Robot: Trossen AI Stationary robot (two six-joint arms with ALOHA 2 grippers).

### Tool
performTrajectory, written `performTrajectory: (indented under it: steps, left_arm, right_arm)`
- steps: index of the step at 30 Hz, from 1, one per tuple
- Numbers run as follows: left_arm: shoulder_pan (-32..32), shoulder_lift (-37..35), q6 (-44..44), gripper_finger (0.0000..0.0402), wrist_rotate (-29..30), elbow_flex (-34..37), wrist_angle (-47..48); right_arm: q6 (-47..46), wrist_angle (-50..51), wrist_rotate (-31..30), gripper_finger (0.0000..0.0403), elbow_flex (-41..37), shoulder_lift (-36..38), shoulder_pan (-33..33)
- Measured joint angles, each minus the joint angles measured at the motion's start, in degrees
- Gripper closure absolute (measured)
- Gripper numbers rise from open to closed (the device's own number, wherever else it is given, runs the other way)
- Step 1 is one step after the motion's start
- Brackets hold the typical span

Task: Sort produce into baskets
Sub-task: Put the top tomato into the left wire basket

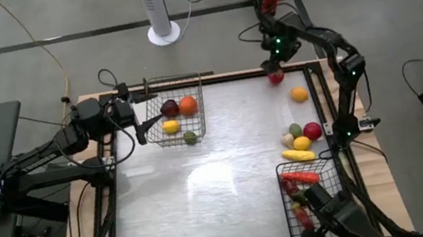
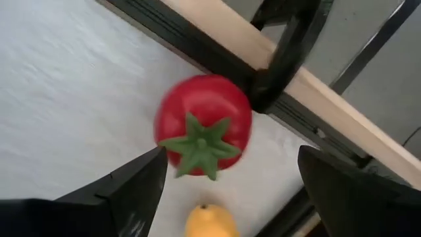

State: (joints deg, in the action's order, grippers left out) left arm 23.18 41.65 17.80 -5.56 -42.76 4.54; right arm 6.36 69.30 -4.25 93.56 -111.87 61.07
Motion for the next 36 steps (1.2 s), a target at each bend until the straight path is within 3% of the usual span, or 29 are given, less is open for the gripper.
performTrajectory:
  steps: [12,23,29,36]
  left_arm:
    - [0.0,0.39,0.17,0.0123,0.0,0.0,-0.01]
    - [0.0,2.18,-0.06,0.0123,-0.08,-0.04,-1.53]
    - [0.29,12.29,-0.23,0.0123,-0.05,-0.07,-6.47]
    - [2.25,26.38,-2.29,0.0123,-1.27,-0.11,-18.55]
  right_arm:
    - [2.89,-2.24,1.12,0.0042,-2.05,0.0,-0.78]
    - [0.38,10.26,1.07,0.0042,0.81,0.75,-2.15]
    - [-2.22,2.41,1.05,0.0042,-2.04,10.08,-6.02]
    - [-9.5,-11.45,-0.86,0.0042,-13.16,26.22,-11.14]
